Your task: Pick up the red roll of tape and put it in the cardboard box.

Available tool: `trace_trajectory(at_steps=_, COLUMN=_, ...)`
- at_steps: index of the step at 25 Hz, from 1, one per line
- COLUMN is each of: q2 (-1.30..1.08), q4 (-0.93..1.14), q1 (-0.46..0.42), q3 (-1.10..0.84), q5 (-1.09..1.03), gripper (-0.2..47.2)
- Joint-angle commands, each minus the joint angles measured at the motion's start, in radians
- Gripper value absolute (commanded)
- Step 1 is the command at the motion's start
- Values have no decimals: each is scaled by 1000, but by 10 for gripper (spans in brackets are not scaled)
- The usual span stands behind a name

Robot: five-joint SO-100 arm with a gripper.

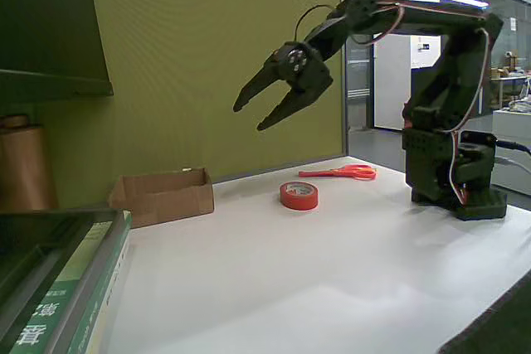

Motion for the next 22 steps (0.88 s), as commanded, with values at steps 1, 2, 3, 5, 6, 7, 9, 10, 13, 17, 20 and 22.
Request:
trace_trajectory(at_steps=1, q2=-37, q4=21, q1=41, q3=-83, q5=-28, gripper=263)
trace_trajectory(at_steps=2, q2=-55, q4=32, q1=55, q3=-104, q5=-37, gripper=265)
trace_trajectory(at_steps=3, q2=-72, q4=48, q1=67, q3=-124, q5=-46, gripper=265)
trace_trajectory(at_steps=5, q2=-103, q4=81, q1=89, q3=-160, q5=-58, gripper=270)
trace_trajectory(at_steps=6, q2=-115, q4=94, q1=98, q3=-172, q5=-64, gripper=273)
trace_trajectory(at_steps=7, q2=-127, q4=100, q1=109, q3=-179, q5=-71, gripper=273)
trace_trajectory(at_steps=9, q2=-147, q4=101, q1=132, q3=-186, q5=-86, gripper=271)
trace_trajectory(at_steps=10, q2=-156, q4=106, q1=144, q3=-192, q5=-92, gripper=268)
trace_trajectory(at_steps=13, q2=-179, q4=161, q1=178, q3=-213, q5=-110, gripper=263)
trace_trajectory(at_steps=17, q2=-201, q4=291, q1=213, q3=-245, q5=-126, gripper=262)
trace_trajectory(at_steps=20, q2=-210, q4=368, q1=236, q3=-245, q5=-143, gripper=259)
trace_trajectory(at_steps=22, q2=-213, q4=407, q1=247, q3=-238, q5=-149, gripper=257)
